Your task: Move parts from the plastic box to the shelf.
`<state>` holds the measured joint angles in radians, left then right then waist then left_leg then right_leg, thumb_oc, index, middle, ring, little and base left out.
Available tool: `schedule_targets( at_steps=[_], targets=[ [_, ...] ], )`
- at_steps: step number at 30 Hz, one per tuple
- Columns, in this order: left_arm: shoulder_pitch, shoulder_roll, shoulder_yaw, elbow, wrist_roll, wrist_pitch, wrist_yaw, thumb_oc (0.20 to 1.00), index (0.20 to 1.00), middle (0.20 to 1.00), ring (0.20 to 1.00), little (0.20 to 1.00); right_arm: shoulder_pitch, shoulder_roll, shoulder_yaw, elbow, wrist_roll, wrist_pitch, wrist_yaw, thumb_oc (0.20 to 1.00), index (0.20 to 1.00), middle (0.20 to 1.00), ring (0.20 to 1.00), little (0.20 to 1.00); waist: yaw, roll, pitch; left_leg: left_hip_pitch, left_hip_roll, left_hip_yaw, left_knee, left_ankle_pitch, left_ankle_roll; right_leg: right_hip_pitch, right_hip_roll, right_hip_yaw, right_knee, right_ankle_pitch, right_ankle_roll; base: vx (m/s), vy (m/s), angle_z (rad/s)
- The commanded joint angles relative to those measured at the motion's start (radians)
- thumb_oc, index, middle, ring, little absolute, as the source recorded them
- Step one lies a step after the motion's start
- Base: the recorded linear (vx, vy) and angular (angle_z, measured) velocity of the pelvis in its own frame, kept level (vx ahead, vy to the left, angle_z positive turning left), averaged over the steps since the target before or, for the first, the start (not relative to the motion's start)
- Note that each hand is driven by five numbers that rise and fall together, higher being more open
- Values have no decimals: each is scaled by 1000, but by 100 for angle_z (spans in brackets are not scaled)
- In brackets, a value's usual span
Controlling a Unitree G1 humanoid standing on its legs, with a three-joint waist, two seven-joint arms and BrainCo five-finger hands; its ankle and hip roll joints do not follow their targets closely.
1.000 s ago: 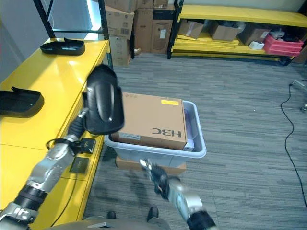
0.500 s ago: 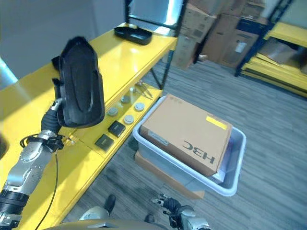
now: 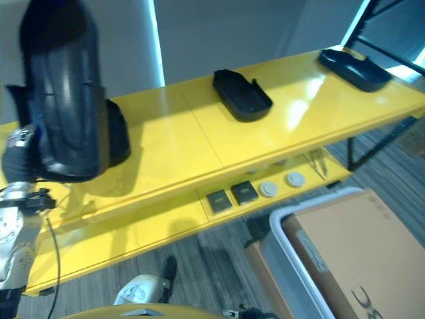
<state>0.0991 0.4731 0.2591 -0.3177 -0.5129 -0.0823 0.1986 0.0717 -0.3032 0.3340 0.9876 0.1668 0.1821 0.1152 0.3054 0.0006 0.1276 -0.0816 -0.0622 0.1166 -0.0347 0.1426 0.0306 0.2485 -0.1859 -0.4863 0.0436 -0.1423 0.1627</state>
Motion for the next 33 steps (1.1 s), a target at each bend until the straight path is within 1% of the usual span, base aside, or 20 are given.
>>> schedule_targets(
  at_steps=[1, 2, 4, 5, 6, 7, 8, 9, 10, 11, 12, 14, 16, 17, 18, 21, 26, 29, 31, 33],
  targets=[
    [-53, 64, 25, -3, -3, -87, 9, 200, 200, 200, 200, 200, -23, 35, 11, 20, -21, 25, -49, 1000, 1000, 1000, 1000, 1000, -4, -4, -31, 9, -29, -34, -6, -98, -35, -118, 103, 19, 19, 70, -31, 272, 236, 53],
    [-33, 70, 46, 3, -3, -96, -14, 200, 200, 200, 200, 200, -26, 34, -2, 22, -10, 29, -63, 1000, 1000, 1000, 1000, 1000, 6, -4, -34, 21, -33, -44, 8, -113, -23, -120, 80, 16, 88, 41, -27, 242, 213, 41],
    [-29, 77, 48, 5, 4, -99, -15, 200, 200, 200, 200, 200, -28, 34, -18, 21, -5, 25, -64, 1000, 1000, 1000, 1000, 1000, 4, -6, -31, 26, -41, -46, 24, -125, -6, -133, 49, 25, 172, 55, -5, 194, 235, 38],
    [-44, 93, 33, 27, -5, -107, -7, 200, 200, 200, 200, 200, -24, 34, -36, 17, -2, 10, -62, 1000, 1000, 1000, 1000, 1000, -15, 2, -23, 38, -56, -50, 42, -147, 29, -193, -10, 63, 365, 113, 29, 149, 351, 38],
    [-57, 103, 20, 40, -1, -115, -2, 200, 200, 200, 200, 200, -18, 34, -47, 13, 2, 0, -61, 1000, 1000, 1000, 1000, 1000, -32, 19, -13, 35, -55, -49, 55, -142, 51, -249, -19, 86, 483, 153, 20, 111, 332, 32],
    [-65, 113, 9, 50, 0, -125, 7, 200, 200, 200, 200, 200, -16, 34, -53, 14, 2, -6, -57, 1000, 1000, 1000, 1000, 1000, -51, 28, -8, 47, -56, -61, 53, -148, 63, -300, -14, 134, 574, 167, 21, 10, 157, 61],
    [-78, 125, -11, 67, -2, -142, 20, 200, 200, 200, 200, 200, -14, 30, -59, 25, 0, -19, -50, 1000, 1000, 1000, 1000, 1000, -78, 31, 4, 61, -60, -82, 49, -156, 70, -360, 14, 195, 620, 169, 16, 73, 23, 103],
    [-104, 132, -45, 86, -7, -152, 27, 200, 200, 200, 200, 200, -9, 25, -64, 46, -6, -40, -42, 1000, 1000, 1000, 1000, 1000, -117, 27, 19, 78, -69, -118, 42, -164, 71, -406, 54, 250, 574, 184, 12, 103, -92, 116],
    [-127, 126, -74, 87, 4, -147, 34, 200, 200, 200, 200, 200, -7, 21, -71, 73, -12, -64, -34, 1000, 1000, 1000, 1000, 1000, -147, 20, 29, 94, -76, -149, 37, -170, 66, -420, 83, 290, 487, 195, 9, 95, -120, 116],
    [-133, 123, -80, 86, 9, -143, 37, 200, 200, 200, 200, 200, -7, 20, -73, 80, -15, -69, -33, 1000, 1000, 1000, 1000, 1000, -153, 20, 29, 92, -74, -155, 37, -168, 64, -422, 91, 296, 461, 203, 7, 216, -275, 118],
    [-168, 91, -148, 86, 41, -130, 48, 200, 200, 200, 200, 200, -5, 19, -87, 116, 2, -81, -36, 1000, 1000, 1000, 1000, 1000, -208, -5, 35, 110, -98, -245, 51, -182, 54, -414, 158, 406, 230, 226, 5, 188, -218, 121],
    [-166, 84, -151, 82, 43, -128, 48, 200, 200, 200, 200, 200, -6, 17, -89, 114, -2, -74, -36, 1000, 1000, 1000, 1000, 1000, -212, -6, 33, 116, -95, -249, 45, -180, 52, -411, 161, 407, 220, 232, 2, 131, -135, 127],
    [-160, 64, -153, 57, 52, -95, 63, 200, 200, 200, 200, 200, -10, 8, -90, 120, -26, -56, -29, 1000, 1000, 1000, 1000, 1000, -200, -14, 15, 122, -88, -258, 29, -164, 35, -357, 166, 389, 144, 212, -14, 104, -123, 123],
    [-160, 63, -156, 55, 51, -91, 64, 200, 200, 200, 200, 200, -13, 5, -89, 128, -27, -57, -27, 1000, 1000, 1000, 1000, 1000, -199, -16, 9, 120, -85, -258, 26, -161, 31, -345, 170, 392, 128, 207, -18, 125, -162, 48],
    [-168, 52, -167, 49, 50, -60, 75, 200, 200, 200, 200, 200, -22, -1, -88, 155, -35, -57, -27, 1000, 1000, 1000, 1000, 1000, -194, -23, -12, 113, -77, -254, 21, -151, 21, -300, 187, 408, 71, 192, -31, 118, -140, 27],
    [-167, 38, -170, 43, 63, -29, 88, 200, 200, 200, 200, 200, -34, -10, -88, 166, -34, -49, -27, 1000, 1000, 1000, 1000, 1000, -186, -28, -28, 109, -69, -245, 17, -144, 12, -262, 197, 412, 26, 178, -43, 98, -110, 7],
    [-143, 31, -156, 33, 74, 5, 113, 200, 200, 200, 200, 200, -23, -22, -82, 126, -77, -8, -10, 1000, 1000, 1000, 1000, 1000, -183, -34, -40, 100, -43, -214, 4, -131, -8, -227, 211, 407, -16, 163, -51, 78, -110, -7],
    [-130, 31, -142, 35, 73, 8, 90, 200, 200, 200, 200, 200, -9, -15, -84, 125, -100, -2, -15, 1000, 1000, 1000, 1000, 1000, -188, -34, -36, 96, -28, -176, 10, -135, -16, -218, 205, 395, -37, 166, -48, 20, -72, 15],
    [-141, 28, -154, 43, 68, 2, 47, 200, 200, 200, 200, 200, 6, -12, -95, 120, -61, 4, -34, 1000, 1000, 1000, 1000, 1000, -211, -34, -25, 71, 23, -43, 57, -138, -42, -214, 184, 338, -40, 165, -48, -78, 13, 37],
    [-162, 23, -176, 47, 58, -4, 33, 200, 200, 200, 200, 200, 5, -14, -102, 132, -32, -7, -44, 1000, 1000, 1000, 1000, 1000, -221, -35, -9, 26, 67, 3, 101, -129, -68, -214, 165, 307, -38, 166, -52, -123, 86, 76]
  ],
)
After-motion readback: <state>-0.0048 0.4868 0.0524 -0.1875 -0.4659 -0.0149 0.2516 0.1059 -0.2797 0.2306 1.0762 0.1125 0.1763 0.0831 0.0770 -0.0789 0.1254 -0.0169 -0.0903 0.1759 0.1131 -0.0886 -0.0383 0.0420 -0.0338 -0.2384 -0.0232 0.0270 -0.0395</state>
